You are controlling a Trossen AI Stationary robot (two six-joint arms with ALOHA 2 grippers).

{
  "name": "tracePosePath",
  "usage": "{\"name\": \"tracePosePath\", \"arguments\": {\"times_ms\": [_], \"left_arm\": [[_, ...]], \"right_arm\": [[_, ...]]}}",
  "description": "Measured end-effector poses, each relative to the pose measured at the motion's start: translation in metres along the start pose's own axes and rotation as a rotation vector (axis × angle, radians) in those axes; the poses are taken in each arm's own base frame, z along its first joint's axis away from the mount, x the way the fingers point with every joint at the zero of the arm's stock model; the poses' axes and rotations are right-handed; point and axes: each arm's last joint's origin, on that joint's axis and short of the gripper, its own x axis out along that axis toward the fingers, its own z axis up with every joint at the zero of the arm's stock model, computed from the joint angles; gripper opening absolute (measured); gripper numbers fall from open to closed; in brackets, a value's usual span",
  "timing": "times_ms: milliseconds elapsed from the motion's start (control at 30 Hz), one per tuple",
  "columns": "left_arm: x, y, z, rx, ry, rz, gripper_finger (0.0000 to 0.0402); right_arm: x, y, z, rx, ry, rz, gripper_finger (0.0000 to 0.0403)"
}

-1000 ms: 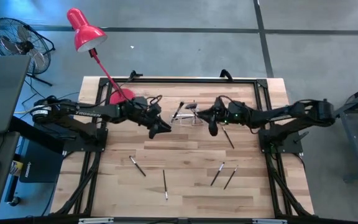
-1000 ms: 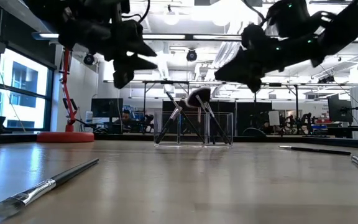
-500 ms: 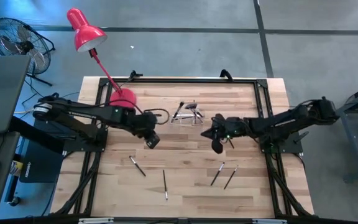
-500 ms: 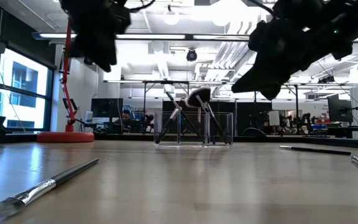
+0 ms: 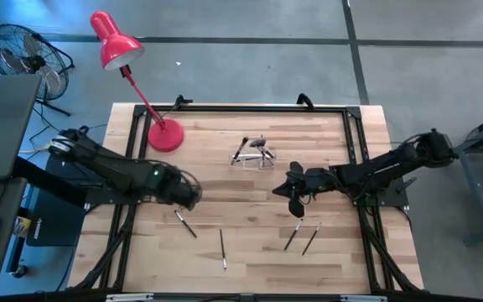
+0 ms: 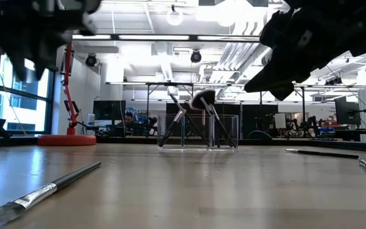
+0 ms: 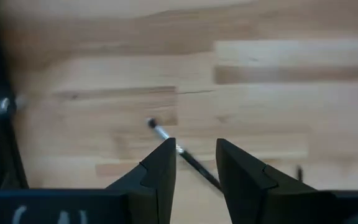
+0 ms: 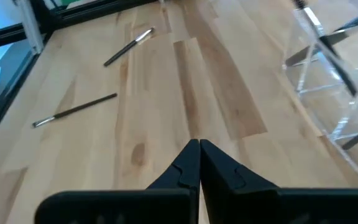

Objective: Pick & Place Makeup Supplies
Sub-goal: Put the makeup brush into the transparent organizer

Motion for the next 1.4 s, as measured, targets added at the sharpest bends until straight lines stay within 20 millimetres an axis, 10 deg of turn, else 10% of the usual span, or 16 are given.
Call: {"name": "tracePosePath", "arguments": {"times_ms": [500, 1400], "left_arm": [[0.070, 0.017, -0.022, -0.286, -0.010, 0.162, 0.0111], [0.110, 0.006, -0.032, -0.311, -0.018, 0.215, 0.0111]], "right_arm": [[-0.001, 0.009, -0.005, -0.021, 0.022, 0.034, 0.0006], [-0.001, 0.009, -0.004, -0.021, 0.020, 0.034, 0.0004]]}}
